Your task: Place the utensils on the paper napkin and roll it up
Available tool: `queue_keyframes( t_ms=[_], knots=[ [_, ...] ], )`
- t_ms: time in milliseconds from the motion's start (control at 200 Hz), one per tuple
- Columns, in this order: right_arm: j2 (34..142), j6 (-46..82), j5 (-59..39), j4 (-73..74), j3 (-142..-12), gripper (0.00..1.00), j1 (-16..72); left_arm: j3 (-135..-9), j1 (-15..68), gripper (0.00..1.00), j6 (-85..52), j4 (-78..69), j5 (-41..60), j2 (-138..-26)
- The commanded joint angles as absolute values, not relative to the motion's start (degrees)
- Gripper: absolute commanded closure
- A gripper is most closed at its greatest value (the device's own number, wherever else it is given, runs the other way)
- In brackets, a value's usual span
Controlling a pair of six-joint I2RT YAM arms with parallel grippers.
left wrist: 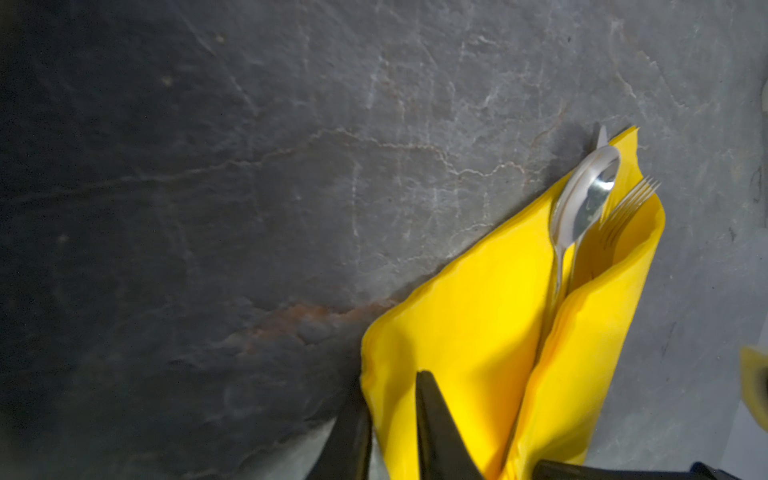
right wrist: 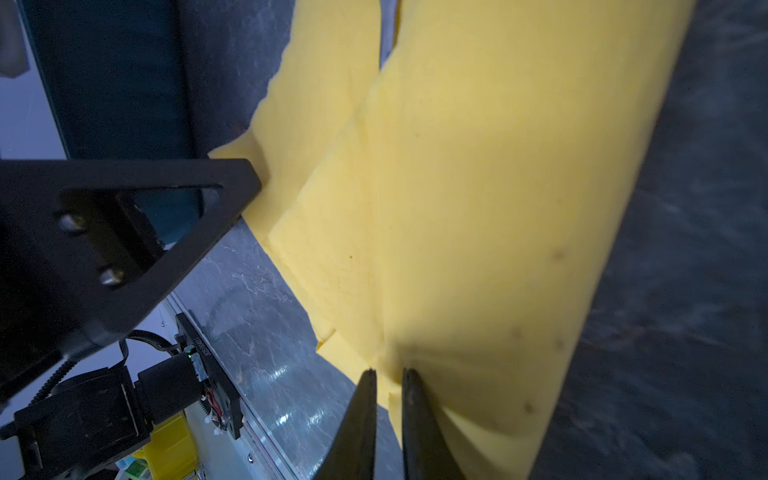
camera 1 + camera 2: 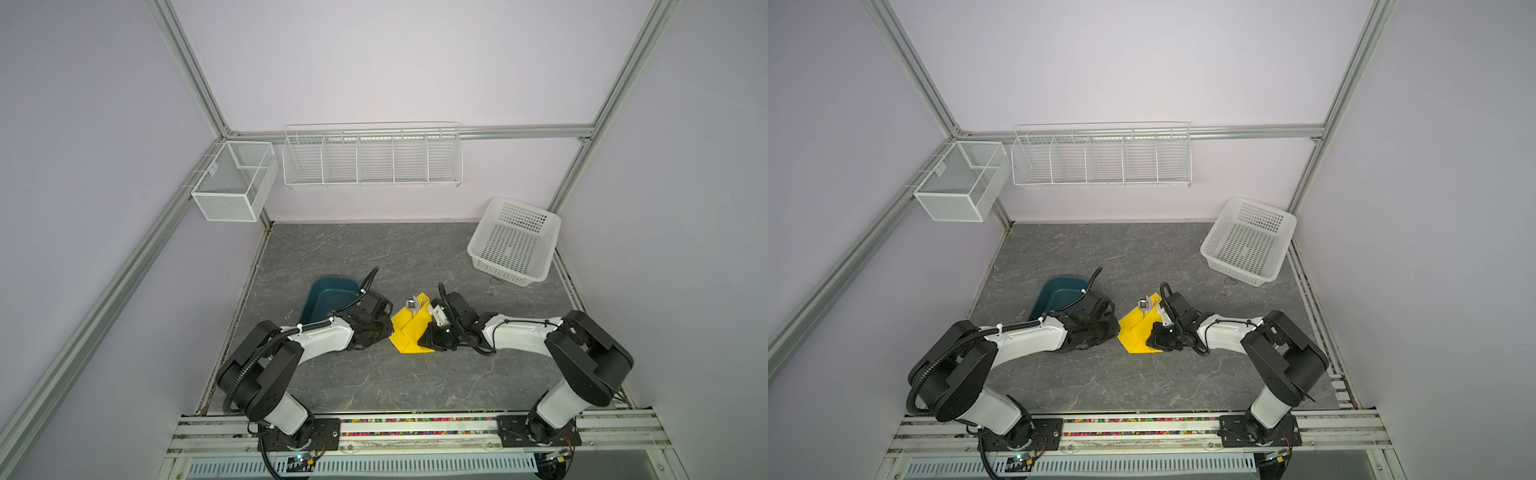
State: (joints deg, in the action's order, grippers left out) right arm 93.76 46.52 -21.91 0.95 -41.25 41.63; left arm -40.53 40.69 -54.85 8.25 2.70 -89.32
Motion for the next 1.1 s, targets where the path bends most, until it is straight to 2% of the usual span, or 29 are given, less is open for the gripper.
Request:
queue_keyframes(
  t_ms=[0,160,235,525,1095],
  knots=[
    [92.48,47.29,-21.71,1.32,-40.56,0.84,41.44,-40.14,40.78,0.86,-55.16,6.44,3.01,-89.98],
    [92.19,47.37,-21.8,1.32,-40.71,0.84,41.4,-39.3,40.79,0.98,-55.11,5.05,3.64,-87.16],
    [91.94,47.4,-22.04,1.47,-40.69,0.83,41.42,-39.35,40.78,1.0,-54.78,4.94,4.17,-85.44],
    [91.58,47.39,-21.64,1.11,-40.57,0.83,41.37,-40.49,40.96,1.0,-55.61,1.7,12.22,-84.46],
    [92.92,47.37,-21.36,1.41,-40.08,0.83,41.42,-45.49,42.14,1.0,-61.4,-2.13,17.8,-87.38]
  ],
)
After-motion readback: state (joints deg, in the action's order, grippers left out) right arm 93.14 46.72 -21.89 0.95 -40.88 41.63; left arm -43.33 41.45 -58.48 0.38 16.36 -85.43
